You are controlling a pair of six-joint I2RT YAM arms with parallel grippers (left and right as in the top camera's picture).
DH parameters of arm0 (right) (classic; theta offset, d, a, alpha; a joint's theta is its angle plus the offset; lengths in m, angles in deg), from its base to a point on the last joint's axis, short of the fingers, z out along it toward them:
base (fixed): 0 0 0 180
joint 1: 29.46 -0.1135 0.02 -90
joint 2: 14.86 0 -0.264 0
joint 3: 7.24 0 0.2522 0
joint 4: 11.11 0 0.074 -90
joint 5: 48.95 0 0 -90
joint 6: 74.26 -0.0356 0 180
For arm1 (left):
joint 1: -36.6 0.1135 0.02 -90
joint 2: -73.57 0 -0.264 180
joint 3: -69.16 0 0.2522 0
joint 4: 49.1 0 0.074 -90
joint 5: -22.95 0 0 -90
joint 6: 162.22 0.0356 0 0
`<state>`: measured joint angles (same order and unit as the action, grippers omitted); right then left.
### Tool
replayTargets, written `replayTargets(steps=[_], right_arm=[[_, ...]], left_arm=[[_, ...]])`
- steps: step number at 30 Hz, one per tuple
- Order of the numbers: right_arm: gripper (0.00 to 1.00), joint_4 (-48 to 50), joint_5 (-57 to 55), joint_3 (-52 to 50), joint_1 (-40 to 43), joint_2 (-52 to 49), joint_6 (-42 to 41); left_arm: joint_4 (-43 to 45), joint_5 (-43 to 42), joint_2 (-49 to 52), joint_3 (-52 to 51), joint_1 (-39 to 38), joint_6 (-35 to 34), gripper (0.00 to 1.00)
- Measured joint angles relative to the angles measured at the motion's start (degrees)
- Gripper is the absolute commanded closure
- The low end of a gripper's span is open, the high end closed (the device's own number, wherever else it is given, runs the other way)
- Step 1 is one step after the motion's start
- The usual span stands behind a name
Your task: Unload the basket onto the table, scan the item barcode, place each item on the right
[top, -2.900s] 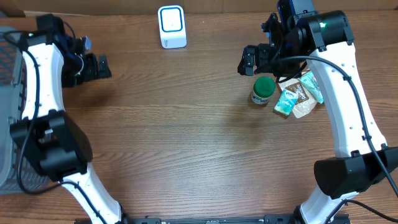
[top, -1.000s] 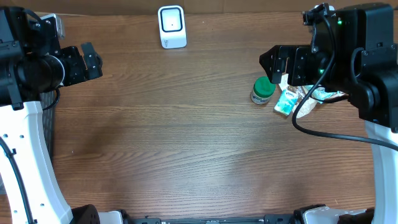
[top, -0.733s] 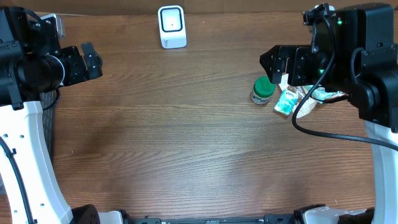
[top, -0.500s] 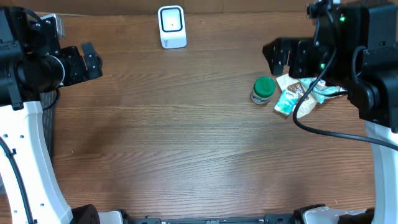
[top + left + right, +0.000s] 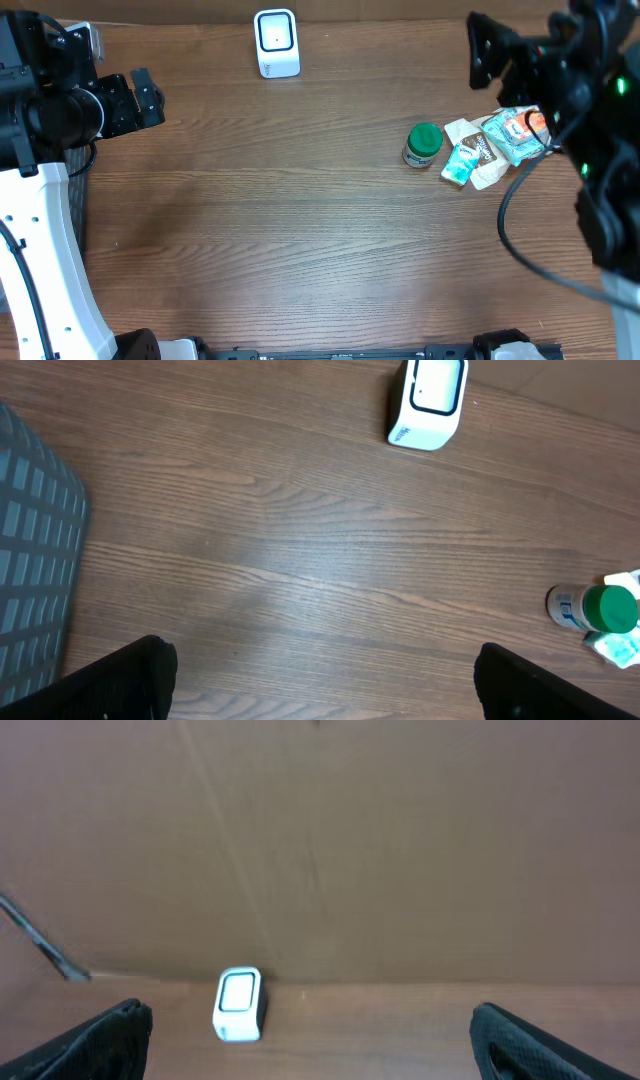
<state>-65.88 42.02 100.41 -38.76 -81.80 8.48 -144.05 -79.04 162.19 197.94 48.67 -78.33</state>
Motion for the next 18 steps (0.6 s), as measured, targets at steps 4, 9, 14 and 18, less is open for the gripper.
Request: replayTargets(steps=[4,9,14,18], right_arm=[[0.0,8.76,0.0,-14.03,1.27,8.02,0.02],[0.0,20.83,0.31,-31.39,2.89,17.86,0.02],[0.0,31.61,1.38,-47.84,3.87,28.63,0.0],[0.0,38.6,1.77,-60.43,4.02,37.24,-0.02]], left_arm=[[-0.04,-0.02,0.0,0.0,0.0,0.0,0.01],[-0.02,-0.17,0.0,0.0,0.0,0.0,0.0],[-0.02,-0.22,0.0,0.0,0.0,0.0,0.01],[-0.04,-0.22,0.0,0.0,0.0,0.0,0.01]])
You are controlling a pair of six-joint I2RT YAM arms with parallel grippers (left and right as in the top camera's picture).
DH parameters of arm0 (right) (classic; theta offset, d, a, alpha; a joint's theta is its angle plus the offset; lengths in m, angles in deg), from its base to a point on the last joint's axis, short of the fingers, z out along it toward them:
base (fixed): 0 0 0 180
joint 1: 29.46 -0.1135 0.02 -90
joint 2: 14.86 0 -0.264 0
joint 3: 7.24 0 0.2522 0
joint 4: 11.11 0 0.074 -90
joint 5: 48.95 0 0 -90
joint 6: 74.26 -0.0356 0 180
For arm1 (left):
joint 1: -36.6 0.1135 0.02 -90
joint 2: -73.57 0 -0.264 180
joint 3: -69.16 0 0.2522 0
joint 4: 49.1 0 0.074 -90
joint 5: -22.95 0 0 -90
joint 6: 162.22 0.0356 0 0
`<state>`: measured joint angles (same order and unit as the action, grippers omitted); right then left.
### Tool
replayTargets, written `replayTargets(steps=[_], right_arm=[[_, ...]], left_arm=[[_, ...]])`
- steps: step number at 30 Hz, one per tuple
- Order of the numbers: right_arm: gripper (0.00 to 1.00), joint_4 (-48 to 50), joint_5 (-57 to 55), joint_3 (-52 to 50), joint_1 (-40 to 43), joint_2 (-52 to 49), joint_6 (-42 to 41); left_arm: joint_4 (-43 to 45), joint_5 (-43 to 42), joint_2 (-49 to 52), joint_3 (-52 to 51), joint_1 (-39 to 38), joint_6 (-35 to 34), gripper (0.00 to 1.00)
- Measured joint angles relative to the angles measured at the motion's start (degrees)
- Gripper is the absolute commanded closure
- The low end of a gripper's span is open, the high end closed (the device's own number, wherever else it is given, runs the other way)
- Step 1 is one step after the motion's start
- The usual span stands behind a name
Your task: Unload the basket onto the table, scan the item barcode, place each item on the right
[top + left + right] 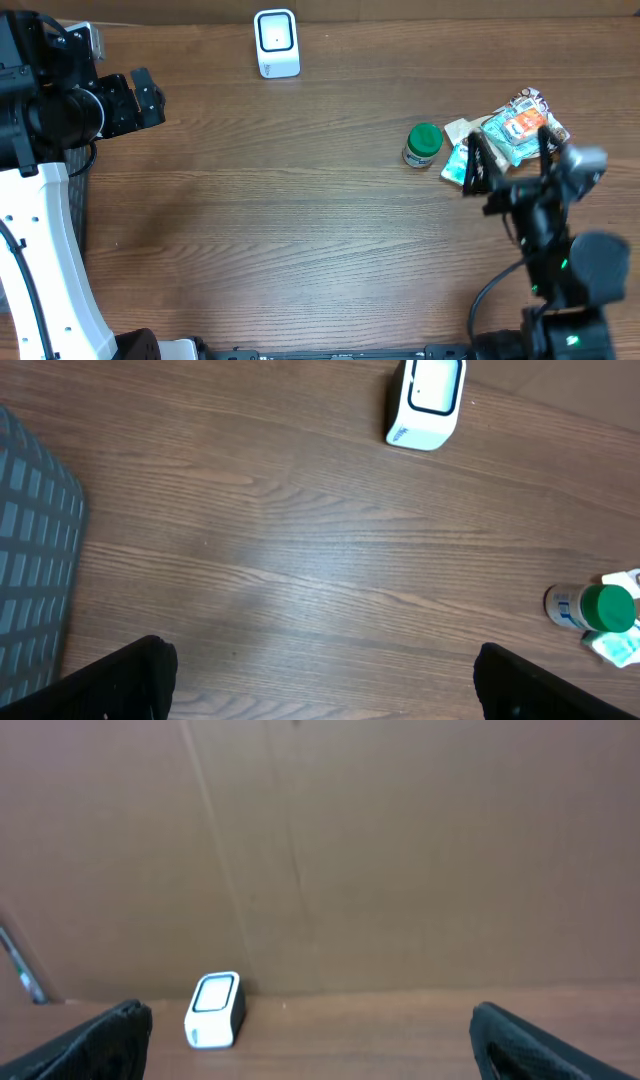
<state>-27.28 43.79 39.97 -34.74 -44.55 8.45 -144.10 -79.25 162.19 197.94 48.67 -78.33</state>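
The white barcode scanner (pixel 277 42) stands at the far edge of the table, also seen in the left wrist view as the scanner (pixel 428 400) and in the right wrist view as the scanner (pixel 215 1010). A green-capped bottle (pixel 423 143) stands right of centre, next to a pile of snack packets (pixel 510 128). My right gripper (pixel 508 152) is open over the pile, aimed at the far wall, with nothing between its fingers (pixel 540 1040). My left gripper (pixel 155 98) is open and empty at the far left; the bottle (pixel 590 608) shows at its right edge.
A grey gridded basket (pixel 35 560) sits at the table's left edge under the left arm. A brown cardboard wall (pixel 350 850) closes off the far side behind the scanner. Bare wooden tabletop (pixel 280 220) spans the middle.
My right arm has moved from the upper right corner, close under the overhead camera, to the near right, its open gripper now over the packets. The left arm has not moved.
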Motion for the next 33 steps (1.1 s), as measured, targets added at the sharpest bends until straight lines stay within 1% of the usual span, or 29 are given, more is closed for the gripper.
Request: replayTargets(steps=[8,13,20,25,27,33], right_arm=[[0.0,12.74,0.57,-22.6,0.0,13.73,-0.2],[0.0,17.18,1.4,-30.95,-0.02,19.47,-0.2],[0.0,10.47,1.86,-32.39,-0.02,25.18,-0.17],[0.0,0.48,2.03,-32.39,0.0,28.24,-0.2],[0.0,-1.6,2.38,-32.39,0.0,28.74,-0.2],[0.0,-2.12,2.89,-32.39,0.0,28.81,-0.24]], left_arm=[[0.02,0.0,0.0,0.0,0.0,0.0,0.0],[0.02,0.0,0.0,0.0,0.0,0.0,0.0],[0.04,0.0,0.0,0.0,0.0,0.0,0.01],[0.02,-0.02,0.0,0.0,0.0,0.0,0.0],[0.04,-0.02,0.0,0.0,0.0,0.0,0.0],[0.02,0.0,0.0,0.0,0.0,-0.02,0.0]])
